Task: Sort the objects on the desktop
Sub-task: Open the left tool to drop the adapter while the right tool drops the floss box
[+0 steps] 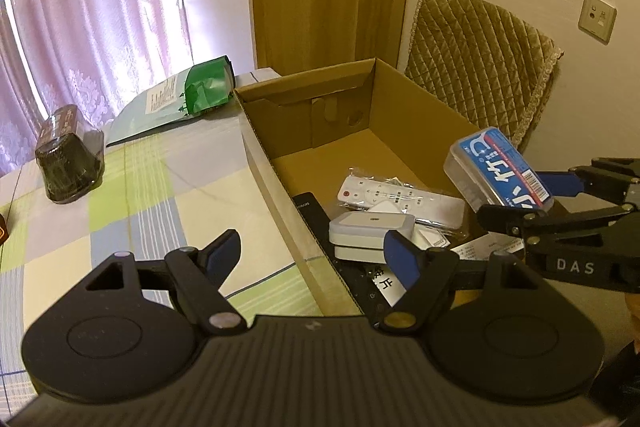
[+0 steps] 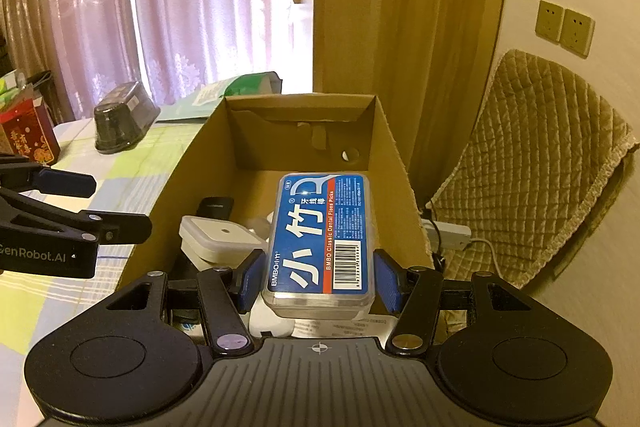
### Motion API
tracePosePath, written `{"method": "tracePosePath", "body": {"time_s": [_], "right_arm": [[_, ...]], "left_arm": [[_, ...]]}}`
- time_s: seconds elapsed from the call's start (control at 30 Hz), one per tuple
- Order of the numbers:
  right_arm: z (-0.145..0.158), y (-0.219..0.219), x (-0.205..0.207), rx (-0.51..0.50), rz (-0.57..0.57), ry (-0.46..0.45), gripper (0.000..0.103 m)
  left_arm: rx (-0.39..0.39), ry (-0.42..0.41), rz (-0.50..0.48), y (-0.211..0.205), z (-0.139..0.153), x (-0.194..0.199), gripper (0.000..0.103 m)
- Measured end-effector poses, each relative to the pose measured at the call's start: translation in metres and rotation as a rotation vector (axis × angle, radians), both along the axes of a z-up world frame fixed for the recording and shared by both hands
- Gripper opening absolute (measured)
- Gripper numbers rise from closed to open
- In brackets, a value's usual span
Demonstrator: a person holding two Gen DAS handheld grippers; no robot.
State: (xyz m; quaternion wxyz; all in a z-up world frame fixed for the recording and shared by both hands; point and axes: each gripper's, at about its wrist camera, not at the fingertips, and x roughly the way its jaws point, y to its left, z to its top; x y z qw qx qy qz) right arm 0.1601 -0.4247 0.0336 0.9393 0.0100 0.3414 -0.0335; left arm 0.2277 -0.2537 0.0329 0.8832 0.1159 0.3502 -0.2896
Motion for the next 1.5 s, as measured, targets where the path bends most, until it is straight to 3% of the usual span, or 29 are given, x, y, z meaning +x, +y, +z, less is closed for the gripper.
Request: {"method": "tracePosePath", "body": {"time_s": [1.5], "right_arm": [[-0.013, 0.0, 0.037, -0.012, 0.018, 0.012, 0.057]], "left_arm": [[-0.005, 0.027, 0.01, 0.005, -0.009, 0.005, 0.075]]}}
